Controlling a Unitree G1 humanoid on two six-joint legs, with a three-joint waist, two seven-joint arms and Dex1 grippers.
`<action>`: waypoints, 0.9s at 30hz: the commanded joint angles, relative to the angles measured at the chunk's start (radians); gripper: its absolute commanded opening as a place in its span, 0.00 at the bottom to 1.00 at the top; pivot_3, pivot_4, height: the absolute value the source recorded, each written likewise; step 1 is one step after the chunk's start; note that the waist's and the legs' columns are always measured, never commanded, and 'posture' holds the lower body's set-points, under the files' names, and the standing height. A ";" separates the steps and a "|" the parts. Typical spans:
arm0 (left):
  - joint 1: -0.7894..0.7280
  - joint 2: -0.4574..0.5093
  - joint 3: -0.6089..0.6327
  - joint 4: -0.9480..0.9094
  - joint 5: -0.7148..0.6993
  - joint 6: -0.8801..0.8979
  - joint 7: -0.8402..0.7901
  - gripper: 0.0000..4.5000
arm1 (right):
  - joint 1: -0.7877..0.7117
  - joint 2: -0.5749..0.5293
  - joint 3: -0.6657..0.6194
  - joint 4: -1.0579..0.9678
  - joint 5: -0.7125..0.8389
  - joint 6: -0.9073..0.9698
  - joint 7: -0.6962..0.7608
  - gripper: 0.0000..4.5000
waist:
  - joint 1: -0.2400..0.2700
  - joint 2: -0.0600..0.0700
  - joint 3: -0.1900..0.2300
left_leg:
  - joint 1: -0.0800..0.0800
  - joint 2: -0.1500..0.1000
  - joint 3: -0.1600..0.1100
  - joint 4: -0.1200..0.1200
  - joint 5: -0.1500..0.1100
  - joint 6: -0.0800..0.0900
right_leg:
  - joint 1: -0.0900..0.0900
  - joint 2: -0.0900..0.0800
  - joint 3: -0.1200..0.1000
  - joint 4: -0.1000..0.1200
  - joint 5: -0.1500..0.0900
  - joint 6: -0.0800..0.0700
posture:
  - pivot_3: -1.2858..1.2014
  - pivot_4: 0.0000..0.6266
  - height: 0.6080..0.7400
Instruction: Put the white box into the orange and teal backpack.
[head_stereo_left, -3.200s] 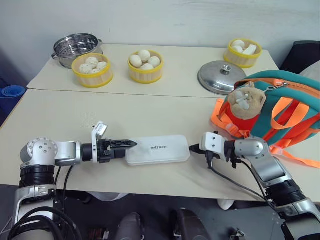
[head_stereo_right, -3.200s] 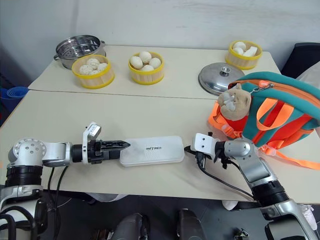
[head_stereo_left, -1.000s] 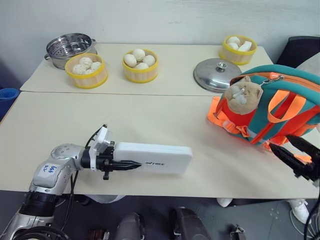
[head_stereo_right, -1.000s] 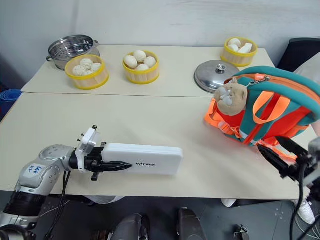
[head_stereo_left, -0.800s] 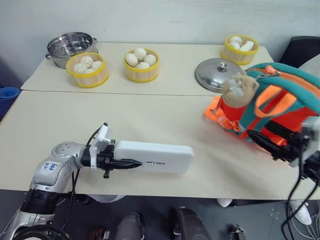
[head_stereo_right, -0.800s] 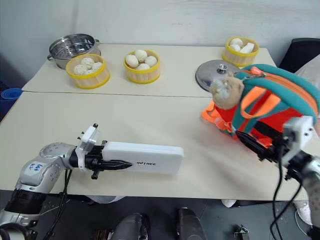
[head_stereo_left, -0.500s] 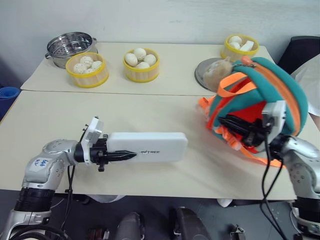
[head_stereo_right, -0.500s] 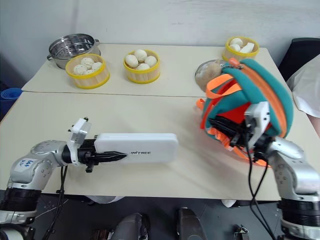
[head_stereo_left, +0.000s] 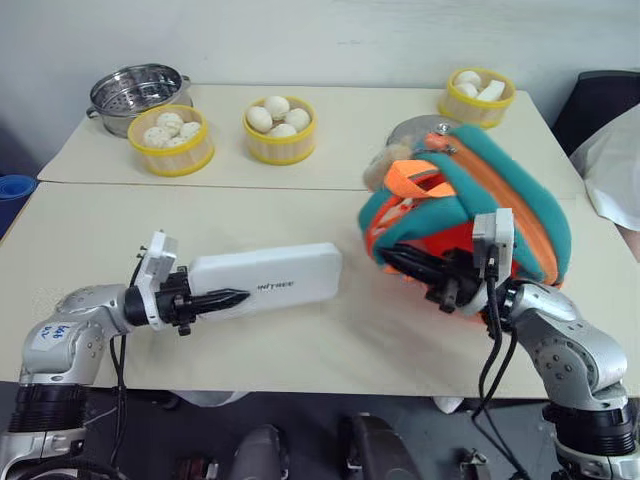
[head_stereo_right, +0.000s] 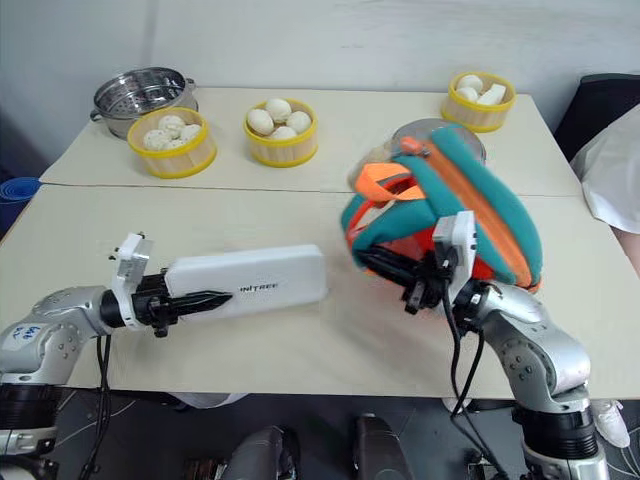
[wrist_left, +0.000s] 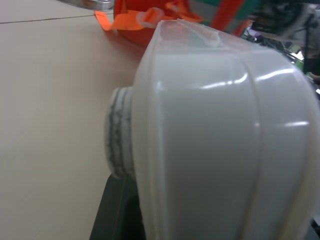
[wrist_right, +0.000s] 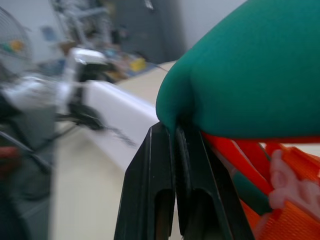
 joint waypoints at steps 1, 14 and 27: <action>0.012 0.042 0.076 0.032 -0.027 0.012 -0.012 0.30 | 0.017 -0.088 -0.029 -0.114 0.310 0.133 -0.006 0.01 | -0.001 0.000 0.000 | 0.000 0.000 0.000 0.000 0.000 0.000 | 0.000 0.000 0.000 0.000 0.000 0.000 | 0.52 0.24 1.00; 0.022 0.097 0.313 -0.077 -0.229 0.162 0.032 0.30 | 0.197 -0.459 -0.265 0.046 0.285 0.210 0.197 0.01 | 0.017 -0.007 0.002 | -0.004 -0.001 -0.003 0.000 -0.002 0.002 | 0.000 -0.004 -0.003 -0.006 0.000 0.000 | 0.52 0.24 1.00; -0.265 0.045 0.020 -0.068 -0.046 -0.074 -0.023 0.30 | 0.183 -0.448 -0.268 0.111 0.118 0.157 0.279 0.01 | 0.028 -0.007 0.002 | -0.005 -0.002 -0.003 0.001 -0.001 0.002 | 0.001 -0.003 -0.004 -0.006 0.001 0.001 | 0.52 0.24 1.00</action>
